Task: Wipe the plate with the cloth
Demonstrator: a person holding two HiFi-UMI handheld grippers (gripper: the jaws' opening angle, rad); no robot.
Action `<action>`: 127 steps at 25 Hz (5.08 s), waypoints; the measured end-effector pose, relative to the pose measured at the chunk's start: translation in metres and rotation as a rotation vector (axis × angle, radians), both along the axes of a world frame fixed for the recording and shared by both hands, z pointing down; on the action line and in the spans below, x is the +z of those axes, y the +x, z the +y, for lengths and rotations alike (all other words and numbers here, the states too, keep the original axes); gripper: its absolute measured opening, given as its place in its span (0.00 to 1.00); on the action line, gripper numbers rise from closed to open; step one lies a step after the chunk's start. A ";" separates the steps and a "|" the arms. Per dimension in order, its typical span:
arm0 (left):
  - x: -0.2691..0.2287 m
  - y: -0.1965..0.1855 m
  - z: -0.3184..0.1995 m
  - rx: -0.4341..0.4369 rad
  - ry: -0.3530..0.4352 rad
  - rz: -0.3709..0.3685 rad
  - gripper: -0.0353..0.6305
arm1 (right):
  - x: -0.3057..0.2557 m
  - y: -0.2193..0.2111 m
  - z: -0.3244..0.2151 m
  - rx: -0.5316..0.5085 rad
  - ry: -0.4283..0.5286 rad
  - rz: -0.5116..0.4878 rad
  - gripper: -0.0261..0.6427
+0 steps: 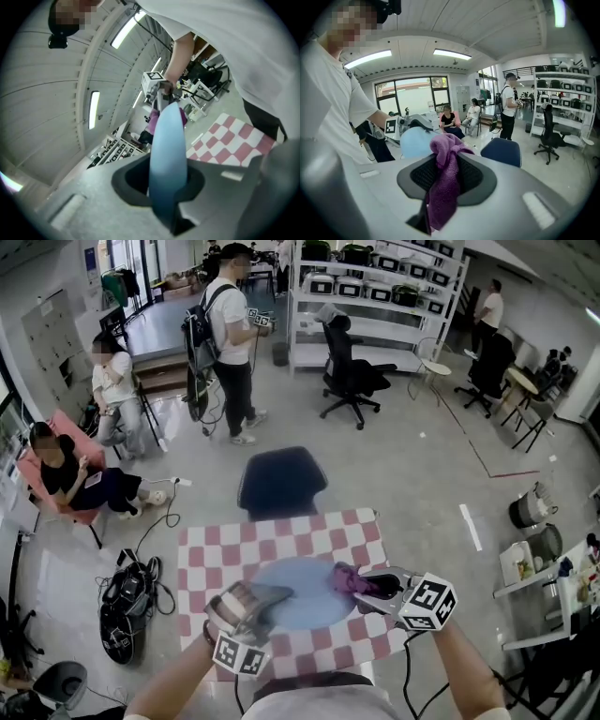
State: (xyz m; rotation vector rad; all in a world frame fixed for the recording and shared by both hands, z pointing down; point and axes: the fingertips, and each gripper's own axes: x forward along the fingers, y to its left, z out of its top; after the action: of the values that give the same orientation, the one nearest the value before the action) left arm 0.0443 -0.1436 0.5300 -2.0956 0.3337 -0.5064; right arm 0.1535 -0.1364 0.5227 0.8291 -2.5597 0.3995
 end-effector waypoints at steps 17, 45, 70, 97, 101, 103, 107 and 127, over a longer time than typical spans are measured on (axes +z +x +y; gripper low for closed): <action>-0.021 0.014 0.038 0.106 0.107 0.020 0.13 | 0.019 0.021 -0.017 0.018 -0.091 -0.013 0.19; -0.005 0.022 0.055 0.171 0.158 -0.055 0.13 | 0.005 -0.041 0.012 -0.280 -0.149 0.016 0.19; 0.009 0.042 0.067 0.223 0.153 -0.044 0.13 | 0.036 -0.033 -0.022 -0.180 -0.261 -0.102 0.19; 0.016 0.045 0.080 0.312 0.238 -0.103 0.13 | 0.067 -0.052 -0.059 -0.145 -0.295 0.065 0.19; 0.015 0.040 0.077 0.306 0.236 -0.099 0.14 | 0.085 -0.029 -0.058 -0.103 -0.325 0.092 0.19; 0.013 0.036 0.072 0.293 0.233 -0.096 0.14 | 0.089 -0.020 -0.056 -0.088 -0.337 0.083 0.19; 0.015 0.025 0.059 0.249 0.212 -0.099 0.14 | 0.089 -0.005 -0.050 -0.058 -0.352 0.040 0.19; 0.014 0.007 0.018 0.108 0.154 -0.070 0.14 | 0.028 -0.017 -0.003 -0.084 -0.218 -0.082 0.19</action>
State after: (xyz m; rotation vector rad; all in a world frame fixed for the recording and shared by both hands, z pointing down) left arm 0.0510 -0.1258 0.5438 -1.9299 0.2105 -0.4736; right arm 0.1368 -0.1393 0.5511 0.6369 -2.5564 0.6846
